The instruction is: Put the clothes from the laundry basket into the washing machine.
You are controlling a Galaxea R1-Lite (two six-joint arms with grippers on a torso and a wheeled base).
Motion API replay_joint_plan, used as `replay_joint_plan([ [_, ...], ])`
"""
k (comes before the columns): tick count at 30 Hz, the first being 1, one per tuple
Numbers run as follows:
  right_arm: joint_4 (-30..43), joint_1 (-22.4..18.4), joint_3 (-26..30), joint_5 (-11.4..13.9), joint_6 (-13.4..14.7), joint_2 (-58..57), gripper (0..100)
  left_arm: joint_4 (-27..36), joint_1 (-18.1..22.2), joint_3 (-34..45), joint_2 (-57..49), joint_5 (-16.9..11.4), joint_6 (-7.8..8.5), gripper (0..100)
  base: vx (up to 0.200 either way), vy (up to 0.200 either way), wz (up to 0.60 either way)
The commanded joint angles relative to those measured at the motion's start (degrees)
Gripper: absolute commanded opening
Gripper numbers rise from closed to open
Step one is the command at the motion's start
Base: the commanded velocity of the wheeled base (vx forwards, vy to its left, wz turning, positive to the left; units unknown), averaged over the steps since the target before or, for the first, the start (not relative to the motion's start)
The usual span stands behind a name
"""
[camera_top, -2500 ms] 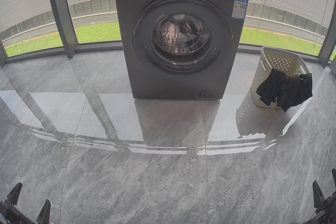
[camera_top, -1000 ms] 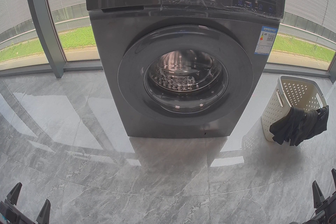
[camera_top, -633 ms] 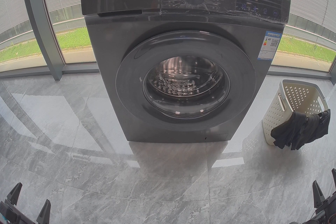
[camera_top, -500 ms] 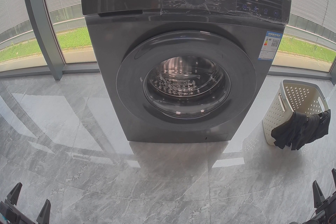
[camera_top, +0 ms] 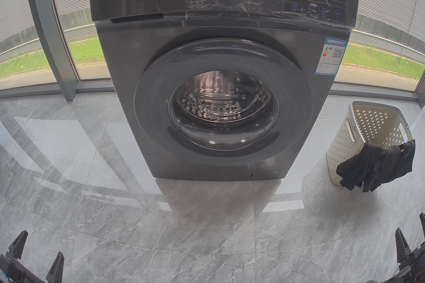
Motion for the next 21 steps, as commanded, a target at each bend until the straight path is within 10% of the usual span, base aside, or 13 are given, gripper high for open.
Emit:
replay_joint_plan([
  [1,0.0,0.0,0.9,0.0,0.0,-0.9,100,0.0,0.0,1.0,-1.0,0.0,0.0,100,0.0,-0.2,0.0],
  [21,0.0,0.0,0.9,0.0,0.0,-0.9,100,0.0,0.1,1.0,-1.0,0.0,0.0,100,0.0,-0.2,0.0],
])
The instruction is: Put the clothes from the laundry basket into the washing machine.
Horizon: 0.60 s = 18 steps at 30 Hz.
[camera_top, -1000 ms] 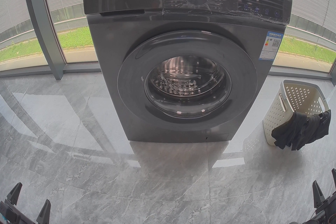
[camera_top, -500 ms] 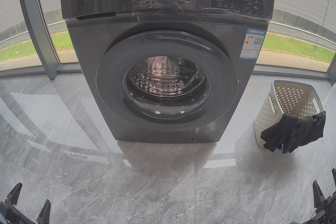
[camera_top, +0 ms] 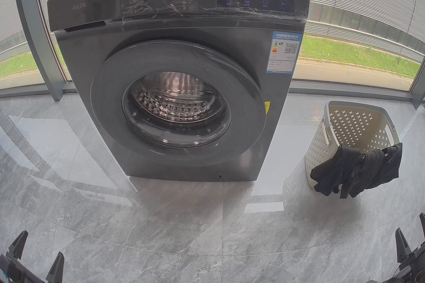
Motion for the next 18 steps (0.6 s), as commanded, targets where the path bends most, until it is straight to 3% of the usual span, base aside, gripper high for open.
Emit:
replay_joint_plan([
  [1,0.0,0.0,0.9,0.0,0.0,-0.9,100,0.0,0.1,1.0,-1.0,0.0,0.0,100,0.0,-0.2,0.0],
  [18,0.0,0.0,0.9,0.0,0.0,-0.9,100,0.0,0.1,1.0,-1.0,0.0,0.0,100,0.0,-0.188,0.0],
])
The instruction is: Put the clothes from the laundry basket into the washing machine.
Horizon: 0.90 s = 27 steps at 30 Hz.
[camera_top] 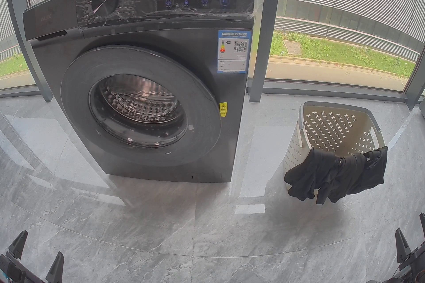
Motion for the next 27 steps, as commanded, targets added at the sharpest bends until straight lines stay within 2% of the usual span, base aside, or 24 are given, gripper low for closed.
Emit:
replay_joint_plan([
  [1,0.0,0.0,0.9,0.0,0.0,-0.9,100,0.0,0.0,1.0,-1.0,0.0,0.02,100,0.0,0.0,0.0],
  [17,0.0,0.0,0.9,0.0,0.0,-0.9,100,0.0,0.1,1.0,-1.0,0.0,0.02,100,0.0,0.0,0.0],
  [27,0.0,0.0,0.9,0.1,0.0,-0.9,100,0.0,0.1,1.0,-1.0,0.0,0.02,100,0.0,-0.2,0.0],
])
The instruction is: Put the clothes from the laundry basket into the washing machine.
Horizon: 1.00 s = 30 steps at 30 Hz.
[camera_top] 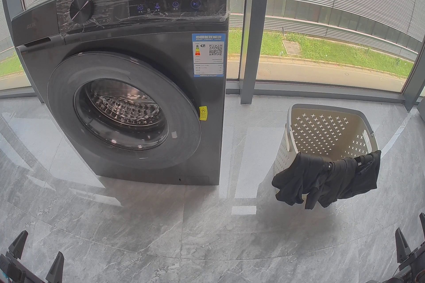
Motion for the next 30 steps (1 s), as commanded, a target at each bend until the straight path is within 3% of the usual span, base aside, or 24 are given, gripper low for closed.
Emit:
replay_joint_plan([
  [1,0.0,0.0,0.9,0.0,0.0,-0.9,100,0.0,0.0,1.0,-1.0,0.0,0.02,100,0.0,-0.2,0.0],
  [5,0.0,0.0,0.9,0.0,0.0,-0.9,100,0.0,0.0,1.0,-1.0,0.0,0.02,100,0.0,-0.2,0.0],
  [16,0.0,0.0,0.9,0.0,0.0,-0.9,100,0.0,0.0,1.0,-1.0,0.0,0.02,100,0.0,0.0,0.0],
  [22,0.0,0.0,0.9,0.1,0.0,-0.9,100,0.1,0.0,1.0,-1.0,0.0,0.02,100,0.0,0.0,-0.6],
  [30,0.0,0.0,0.9,0.1,0.0,-0.9,100,0.0,0.0,1.0,-1.0,0.0,0.02,100,0.0,0.0,0.0],
])
